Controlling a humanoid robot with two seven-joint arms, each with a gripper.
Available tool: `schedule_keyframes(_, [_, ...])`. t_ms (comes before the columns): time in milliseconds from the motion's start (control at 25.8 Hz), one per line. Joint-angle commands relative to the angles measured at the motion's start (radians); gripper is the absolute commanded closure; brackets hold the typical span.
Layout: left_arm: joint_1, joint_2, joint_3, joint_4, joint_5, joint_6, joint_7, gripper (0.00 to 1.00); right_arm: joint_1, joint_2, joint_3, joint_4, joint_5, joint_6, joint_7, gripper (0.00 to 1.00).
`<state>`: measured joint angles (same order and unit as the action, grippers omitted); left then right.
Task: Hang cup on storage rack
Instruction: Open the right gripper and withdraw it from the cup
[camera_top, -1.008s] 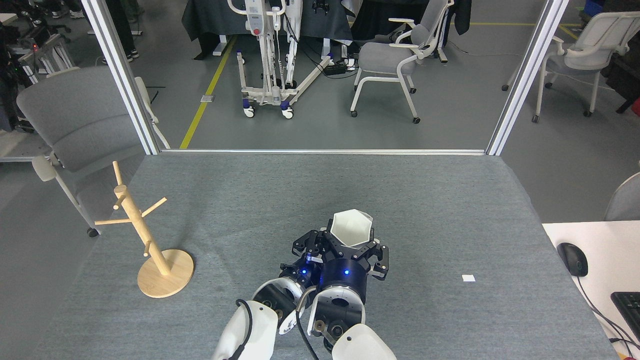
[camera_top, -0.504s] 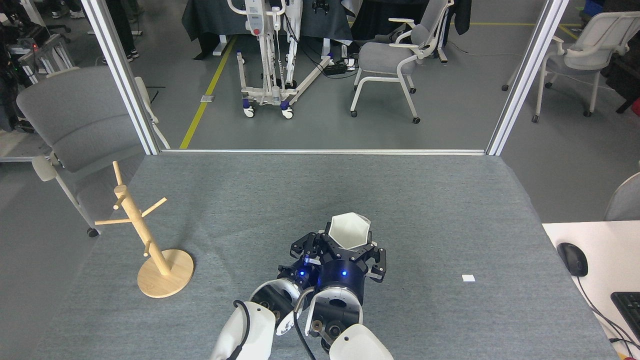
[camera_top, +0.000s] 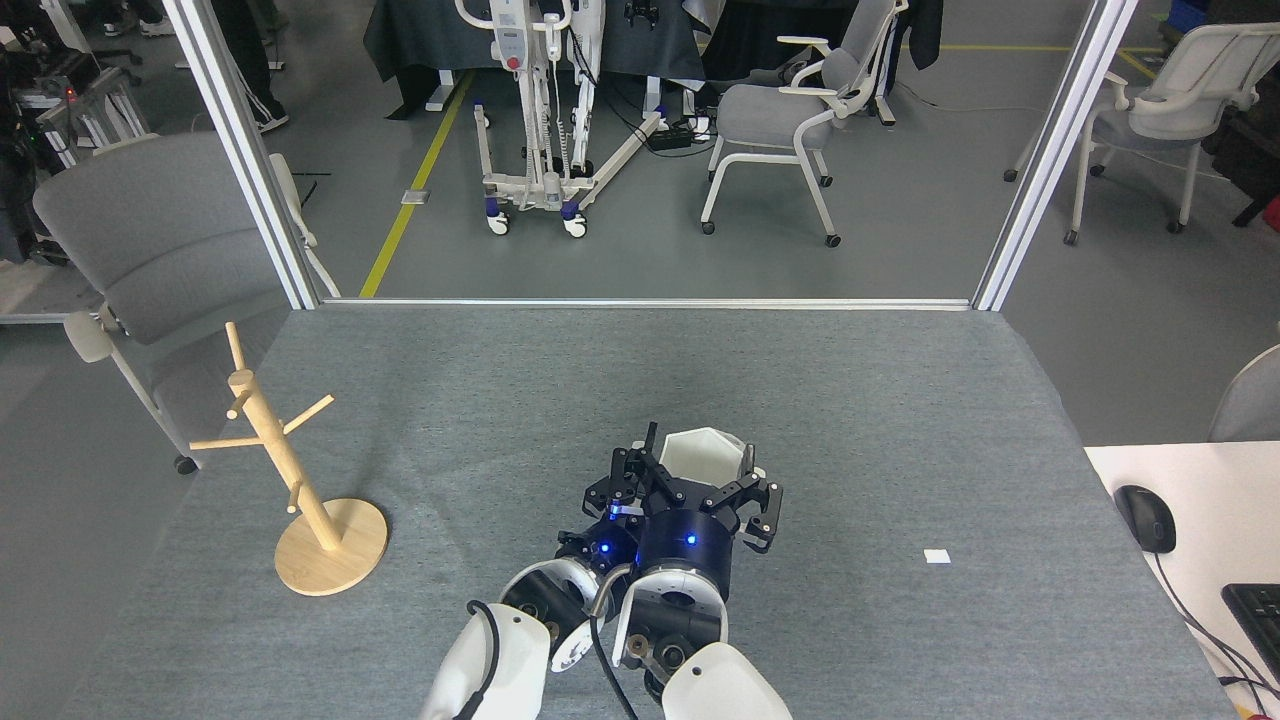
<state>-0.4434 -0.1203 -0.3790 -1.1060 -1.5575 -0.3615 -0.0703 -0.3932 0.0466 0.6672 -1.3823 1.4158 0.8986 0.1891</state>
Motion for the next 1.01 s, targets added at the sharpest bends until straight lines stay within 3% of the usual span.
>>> schedule_keyframes(0, [0.022,0.005,0.002,-0.006,-0.001,-0.002,0.000,1.00,0.000,0.002,-0.001,-0.008,-0.003,0.000,-0.135,0.03])
schedule_keyframes(155, [0.104,0.057,0.040,-0.074,-0.004,0.003,-0.002,1.00,-0.006,-0.014,-0.008,-0.012,-0.003,-0.026,-0.221,0.02])
schedule_keyframes(233, [0.166,0.076,0.075,-0.141,-0.009,0.026,-0.026,1.00,-0.001,-0.028,-0.098,-0.014,-0.003,-0.090,-0.221,0.02])
schedule_keyframes(349, [0.279,0.111,0.140,-0.274,-0.013,0.056,-0.066,1.00,0.025,-0.044,-0.285,-0.023,-0.003,-0.300,-0.221,0.02])
schedule_keyframes(620, [0.485,0.191,0.308,-0.495,-0.027,0.056,-0.071,1.00,0.097,-0.140,-0.680,-0.018,-0.003,-0.797,-0.227,0.01])
schedule_keyframes(814, [0.581,0.208,0.450,-0.584,-0.027,0.036,-0.071,1.00,0.149,-0.203,-0.742,-0.018,-0.003,-0.919,-0.230,0.01])
schedule_keyframes(970, [0.643,0.225,0.568,-0.617,-0.024,-0.022,-0.063,1.00,0.237,-0.198,-0.736,-0.060,0.002,-0.949,-0.234,0.01])
